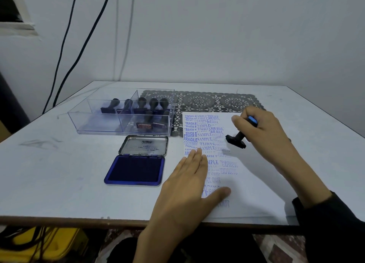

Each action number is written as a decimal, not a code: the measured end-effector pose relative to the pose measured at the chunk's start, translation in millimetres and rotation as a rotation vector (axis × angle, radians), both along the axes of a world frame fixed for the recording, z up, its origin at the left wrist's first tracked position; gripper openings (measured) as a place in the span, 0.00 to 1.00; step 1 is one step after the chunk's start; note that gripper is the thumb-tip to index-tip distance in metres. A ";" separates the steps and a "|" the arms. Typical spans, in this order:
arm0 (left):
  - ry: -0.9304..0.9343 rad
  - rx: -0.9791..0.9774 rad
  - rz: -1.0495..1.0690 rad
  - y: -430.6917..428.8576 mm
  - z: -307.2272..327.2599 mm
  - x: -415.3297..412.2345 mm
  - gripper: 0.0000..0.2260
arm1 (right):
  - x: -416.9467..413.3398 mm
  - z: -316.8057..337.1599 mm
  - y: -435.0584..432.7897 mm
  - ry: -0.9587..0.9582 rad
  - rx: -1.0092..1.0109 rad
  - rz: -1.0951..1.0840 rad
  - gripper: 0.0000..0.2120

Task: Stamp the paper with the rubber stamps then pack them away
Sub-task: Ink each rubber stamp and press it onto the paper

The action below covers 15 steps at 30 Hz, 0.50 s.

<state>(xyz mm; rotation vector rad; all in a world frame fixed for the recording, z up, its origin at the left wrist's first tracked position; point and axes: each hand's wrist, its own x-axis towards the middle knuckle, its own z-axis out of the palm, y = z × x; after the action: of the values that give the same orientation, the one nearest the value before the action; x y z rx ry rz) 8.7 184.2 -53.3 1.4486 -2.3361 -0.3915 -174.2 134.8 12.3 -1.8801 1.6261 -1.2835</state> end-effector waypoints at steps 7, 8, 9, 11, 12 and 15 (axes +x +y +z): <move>0.332 -0.172 0.088 7.7 2.9 21.6 0.36 | 17.8 -2.4 -2.7 -0.008 0.011 0.102 0.16; 0.361 -0.201 0.127 9.4 2.5 31.5 0.37 | 24.7 -2.9 -3.1 -0.008 0.018 0.134 0.16; 0.377 -0.228 0.175 10.5 1.6 43.0 0.39 | 32.7 -3.0 -2.9 -0.009 0.032 0.174 0.17; 0.368 -0.226 0.288 11.7 1.9 68.7 0.42 | 53.4 -3.9 -2.3 -0.004 0.070 0.256 0.17; 0.349 -0.191 0.341 12.2 3.0 81.6 0.45 | 65.6 -4.5 -1.6 0.011 0.087 0.292 0.16; 0.278 -0.058 0.454 13.4 5.9 113.2 0.53 | 106.9 -4.4 0.0 0.166 0.074 0.347 0.17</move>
<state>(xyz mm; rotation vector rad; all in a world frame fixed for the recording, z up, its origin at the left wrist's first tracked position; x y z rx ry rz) 121.8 197.5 -47.5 1.7124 -1.7269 -0.3645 -67.3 134.8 7.9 -2.1522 1.3206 -0.9341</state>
